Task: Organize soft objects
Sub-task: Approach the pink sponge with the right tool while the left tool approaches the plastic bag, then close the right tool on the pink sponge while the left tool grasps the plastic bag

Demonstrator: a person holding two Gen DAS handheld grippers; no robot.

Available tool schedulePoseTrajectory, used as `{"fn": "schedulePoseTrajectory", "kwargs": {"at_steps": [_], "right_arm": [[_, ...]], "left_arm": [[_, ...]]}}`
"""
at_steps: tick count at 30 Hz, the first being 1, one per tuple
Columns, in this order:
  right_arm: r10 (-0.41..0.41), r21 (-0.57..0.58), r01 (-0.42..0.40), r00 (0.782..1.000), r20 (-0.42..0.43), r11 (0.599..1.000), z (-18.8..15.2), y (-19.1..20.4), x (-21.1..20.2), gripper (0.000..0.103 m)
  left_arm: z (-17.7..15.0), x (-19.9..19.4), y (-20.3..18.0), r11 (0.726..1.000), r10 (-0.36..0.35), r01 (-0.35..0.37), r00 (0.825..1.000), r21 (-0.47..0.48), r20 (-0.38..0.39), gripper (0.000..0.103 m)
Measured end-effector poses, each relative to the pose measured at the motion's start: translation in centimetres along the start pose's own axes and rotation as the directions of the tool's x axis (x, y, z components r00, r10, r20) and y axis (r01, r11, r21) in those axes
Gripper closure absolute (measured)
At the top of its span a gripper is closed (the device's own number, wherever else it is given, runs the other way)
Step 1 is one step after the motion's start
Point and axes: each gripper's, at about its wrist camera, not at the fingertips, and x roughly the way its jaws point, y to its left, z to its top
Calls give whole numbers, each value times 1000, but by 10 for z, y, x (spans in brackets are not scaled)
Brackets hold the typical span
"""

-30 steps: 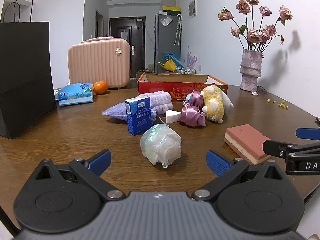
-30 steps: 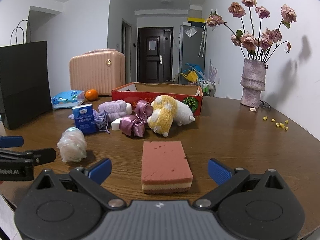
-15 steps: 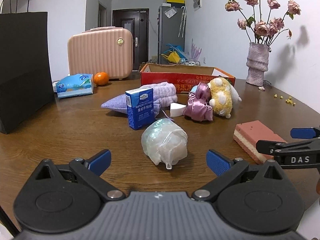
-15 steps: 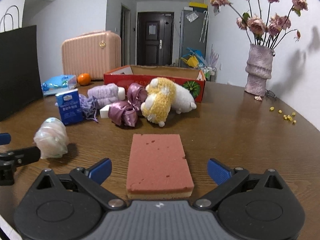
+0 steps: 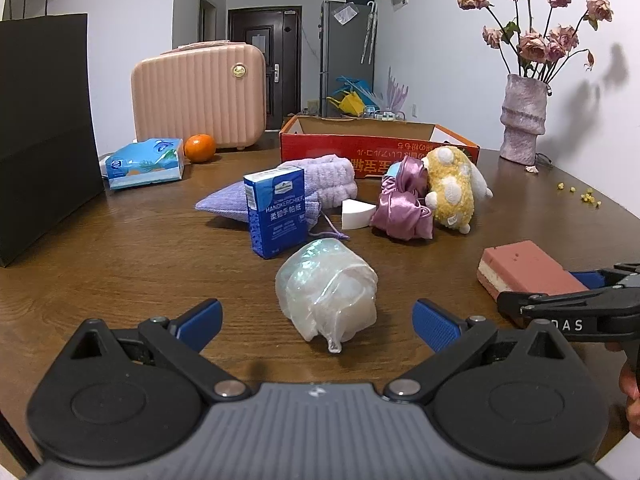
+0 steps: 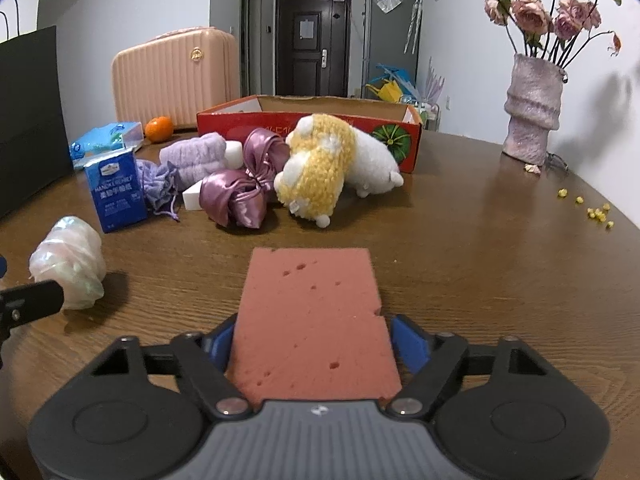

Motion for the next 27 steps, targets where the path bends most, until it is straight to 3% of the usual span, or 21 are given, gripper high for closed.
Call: {"fn": "schedulePoseTrajectory", "kwargs": {"at_steps": [1,16,27], "right_arm": [[6,5,-6,1000,1,1000,0,-1,1,34],[17,26,-18,999,35,1000,3,-7,-2,34],[20,23,-21,998,57,1000,6,-8,-6,34]], "left_arm": [[1,1,-1,1000,1,-1,1000,1,0,0],[19,32,0,998,59,-60,997,-30,-54,0],[23,49,-1,998,58,-61,995,-29,-76,3]]}}
